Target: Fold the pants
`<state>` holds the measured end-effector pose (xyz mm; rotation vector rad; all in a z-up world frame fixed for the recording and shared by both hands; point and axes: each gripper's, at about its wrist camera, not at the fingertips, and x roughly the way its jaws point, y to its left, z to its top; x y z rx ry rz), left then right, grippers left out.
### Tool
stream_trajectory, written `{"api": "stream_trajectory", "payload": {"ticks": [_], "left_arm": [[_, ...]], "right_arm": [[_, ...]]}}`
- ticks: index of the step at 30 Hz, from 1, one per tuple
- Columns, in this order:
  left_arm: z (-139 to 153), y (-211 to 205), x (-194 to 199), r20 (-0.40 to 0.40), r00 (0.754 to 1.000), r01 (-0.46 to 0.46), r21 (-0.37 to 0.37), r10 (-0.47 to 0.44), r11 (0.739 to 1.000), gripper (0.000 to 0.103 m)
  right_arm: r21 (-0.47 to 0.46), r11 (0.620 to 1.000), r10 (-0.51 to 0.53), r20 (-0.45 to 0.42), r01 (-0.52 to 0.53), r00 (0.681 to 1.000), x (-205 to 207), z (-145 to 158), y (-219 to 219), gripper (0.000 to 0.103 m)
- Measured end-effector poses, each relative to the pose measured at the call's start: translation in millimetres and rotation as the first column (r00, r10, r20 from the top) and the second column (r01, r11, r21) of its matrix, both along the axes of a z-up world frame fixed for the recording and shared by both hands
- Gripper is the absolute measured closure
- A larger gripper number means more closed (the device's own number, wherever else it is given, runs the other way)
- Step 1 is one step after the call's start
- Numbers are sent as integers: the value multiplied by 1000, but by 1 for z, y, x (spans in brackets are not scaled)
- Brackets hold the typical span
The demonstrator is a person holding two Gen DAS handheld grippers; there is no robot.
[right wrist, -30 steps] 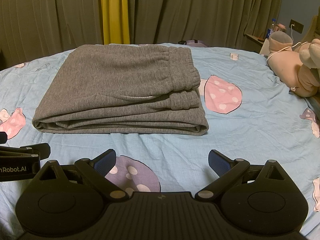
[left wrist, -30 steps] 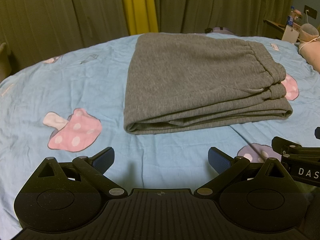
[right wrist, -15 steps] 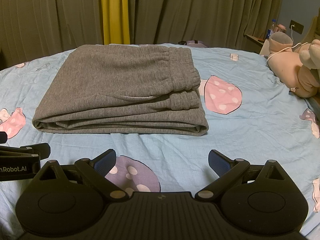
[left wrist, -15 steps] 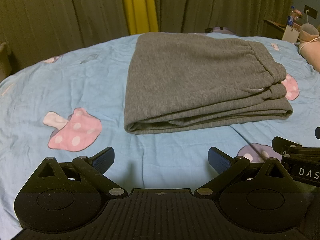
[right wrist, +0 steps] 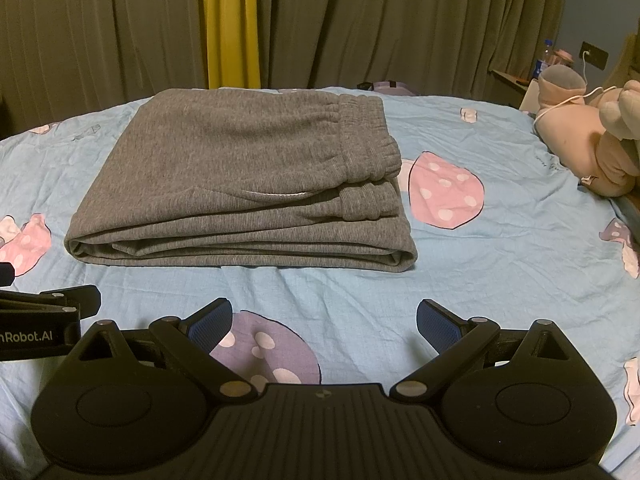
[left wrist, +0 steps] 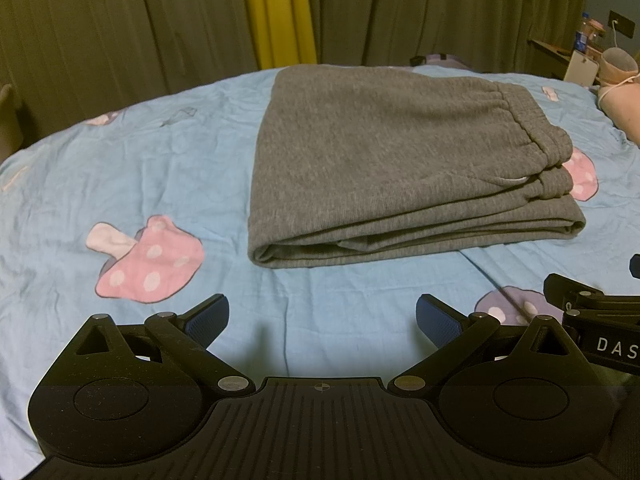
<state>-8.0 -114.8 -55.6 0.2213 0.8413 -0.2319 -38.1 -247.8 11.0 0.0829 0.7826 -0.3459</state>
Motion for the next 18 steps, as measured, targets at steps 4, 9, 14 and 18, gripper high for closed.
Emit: {"api": "stream_trajectory", "payload": {"ticks": [4, 9, 14, 18], "left_arm": [[0, 0, 0, -1, 1000, 0, 0, 0, 1000, 1], [0, 0, 0, -2, 1000, 0, 0, 0, 1000, 1], [0, 0, -1, -2, 1000, 0, 0, 0, 1000, 1], [-1, 0, -2, -4, 1000, 4, -5, -4, 1000, 1]], "right_arm": [[0, 1000, 1, 1, -1, 1000, 0, 0, 0, 4], [-1, 1000, 1, 0, -1, 1000, 0, 0, 0, 4], [-2, 1000, 0, -1, 0, 1000, 0, 0, 0, 4], [-1, 1000, 2, -1, -2, 1000, 0, 1, 0, 4]]}}
